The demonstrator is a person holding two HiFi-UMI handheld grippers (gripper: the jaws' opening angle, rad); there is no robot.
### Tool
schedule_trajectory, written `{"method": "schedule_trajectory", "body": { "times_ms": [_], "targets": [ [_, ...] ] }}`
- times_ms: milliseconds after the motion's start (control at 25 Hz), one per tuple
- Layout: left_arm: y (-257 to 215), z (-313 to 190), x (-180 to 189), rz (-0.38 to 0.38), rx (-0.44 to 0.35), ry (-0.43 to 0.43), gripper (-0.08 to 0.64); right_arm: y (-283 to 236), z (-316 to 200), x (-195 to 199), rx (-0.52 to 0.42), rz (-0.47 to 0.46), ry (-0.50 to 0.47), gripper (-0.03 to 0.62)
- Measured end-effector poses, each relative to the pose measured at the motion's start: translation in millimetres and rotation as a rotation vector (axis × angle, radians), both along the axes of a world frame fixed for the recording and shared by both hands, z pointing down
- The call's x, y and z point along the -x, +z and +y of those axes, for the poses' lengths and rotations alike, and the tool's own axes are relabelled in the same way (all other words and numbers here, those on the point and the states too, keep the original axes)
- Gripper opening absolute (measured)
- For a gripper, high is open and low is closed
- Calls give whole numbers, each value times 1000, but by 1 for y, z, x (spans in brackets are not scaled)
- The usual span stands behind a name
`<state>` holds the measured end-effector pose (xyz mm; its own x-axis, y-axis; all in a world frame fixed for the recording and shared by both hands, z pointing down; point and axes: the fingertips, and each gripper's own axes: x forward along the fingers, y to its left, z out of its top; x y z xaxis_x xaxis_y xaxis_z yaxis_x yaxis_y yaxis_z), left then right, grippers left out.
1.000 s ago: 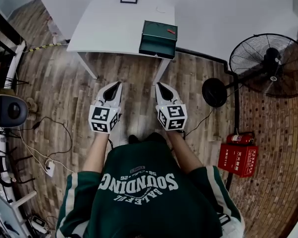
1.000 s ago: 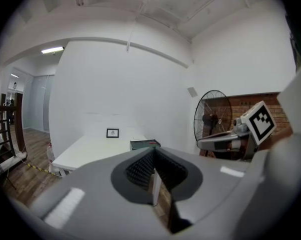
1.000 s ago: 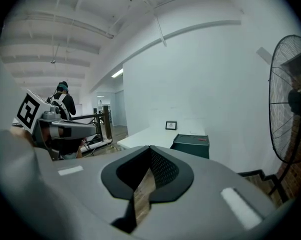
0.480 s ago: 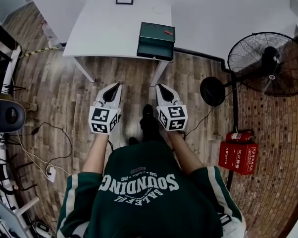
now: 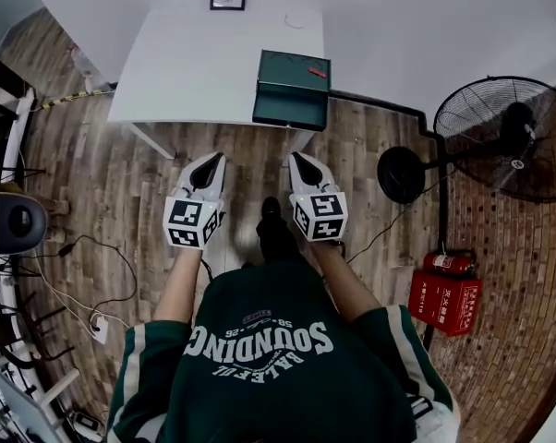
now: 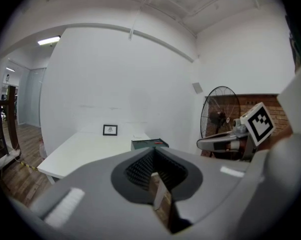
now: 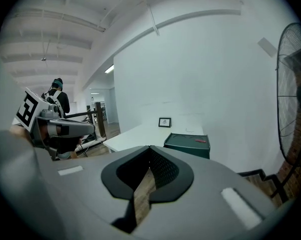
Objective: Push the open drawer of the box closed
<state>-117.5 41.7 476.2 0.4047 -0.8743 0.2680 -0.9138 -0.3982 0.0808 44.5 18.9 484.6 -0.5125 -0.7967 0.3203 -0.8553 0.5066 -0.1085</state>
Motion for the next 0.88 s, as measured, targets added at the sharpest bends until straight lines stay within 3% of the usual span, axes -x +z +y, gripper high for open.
{"method": "schedule_trajectory", "body": {
  "times_ms": [480, 880],
  "targets": [
    [-4, -143, -10, -14, 35, -44, 52, -1, -149, -8, 15, -7, -42, 2],
    [-11, -210, -15, -2, 30, -39, 52, -2, -206, -2, 19, -8, -57, 2]
  ]
}}
